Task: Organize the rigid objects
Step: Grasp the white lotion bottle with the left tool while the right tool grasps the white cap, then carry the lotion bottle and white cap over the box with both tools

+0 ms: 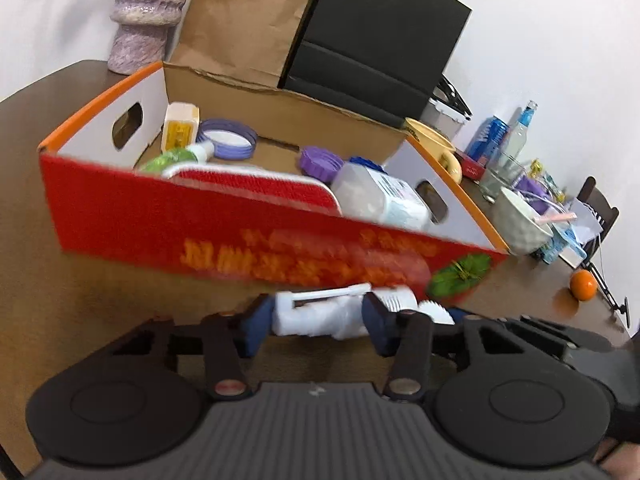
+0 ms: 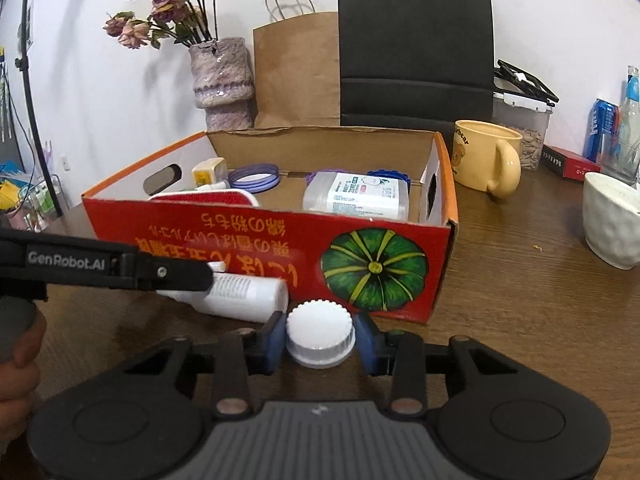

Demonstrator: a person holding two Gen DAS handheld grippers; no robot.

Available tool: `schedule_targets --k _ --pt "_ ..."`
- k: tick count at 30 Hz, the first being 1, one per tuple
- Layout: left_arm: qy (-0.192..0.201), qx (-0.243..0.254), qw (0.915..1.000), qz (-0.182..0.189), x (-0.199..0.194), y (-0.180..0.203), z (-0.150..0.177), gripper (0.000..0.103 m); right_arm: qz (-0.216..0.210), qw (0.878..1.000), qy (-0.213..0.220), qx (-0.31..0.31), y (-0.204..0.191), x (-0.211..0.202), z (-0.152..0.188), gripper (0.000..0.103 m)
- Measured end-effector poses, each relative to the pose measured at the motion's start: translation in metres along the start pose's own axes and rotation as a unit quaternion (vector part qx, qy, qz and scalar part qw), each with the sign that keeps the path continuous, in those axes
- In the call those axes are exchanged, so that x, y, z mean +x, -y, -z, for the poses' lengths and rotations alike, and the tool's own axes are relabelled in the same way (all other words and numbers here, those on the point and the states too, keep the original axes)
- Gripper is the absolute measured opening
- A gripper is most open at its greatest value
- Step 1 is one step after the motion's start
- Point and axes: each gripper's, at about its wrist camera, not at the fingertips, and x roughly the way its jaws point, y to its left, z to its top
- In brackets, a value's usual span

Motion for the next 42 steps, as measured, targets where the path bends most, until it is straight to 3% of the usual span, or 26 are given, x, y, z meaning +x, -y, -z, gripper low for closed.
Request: schedule_targets --k 4,9,13,17,19,22,26,31,37,42 --pt "-0.017 0.023 0.9996 -0.003 -0.019 0.019 0.025 0.036 0.006 1.000 0.002 0.013 0.008 -0.016 0.011 0.037" --pt "0.010 0.072 0.9973 -0.013 -0.025 0.040 0.027 0.067 0.006 1.000 0.004 0.021 0.019 -0.030 0.018 0.035" --pt "-0.018 0.120 0.9925 0.018 0.000 0.061 0.015 0.071 0.011 1.000 0.005 0.027 0.025 -0.034 0.022 0.035" --pt "-0.051 0.151 0.9872 0.000 0.027 0.081 0.014 0.056 0.017 0.999 0.007 0.037 0.036 -0.041 0.027 0.035" --pt "-0.050 0.166 0.9848 -0.004 0.032 0.085 0.016 0.049 0.017 0.999 0.007 0.040 0.040 -0.044 0.029 0.035" --pt "-0.050 0.181 0.9821 -0.011 0.033 0.088 0.018 0.028 0.019 0.999 0.009 0.041 0.044 -0.046 0.030 0.035" --pt "-0.050 0.186 0.9813 -0.009 0.025 0.086 0.023 0.028 0.015 0.999 0.009 0.036 0.042 -0.044 0.029 0.035" --pt "-0.014 0.176 0.9841 -0.019 -0.008 0.083 0.023 0.028 0.009 0.999 0.021 0.028 0.029 -0.057 0.026 0.035" --pt "0.072 0.155 0.9840 -0.048 -0.091 0.081 0.033 0.028 -0.002 0.998 0.065 0.006 -0.002 -0.111 0.025 0.035" --pt "0.135 0.136 0.9782 -0.079 -0.167 0.082 0.061 0.028 -0.014 0.994 0.105 -0.008 -0.036 -0.170 0.038 0.035"
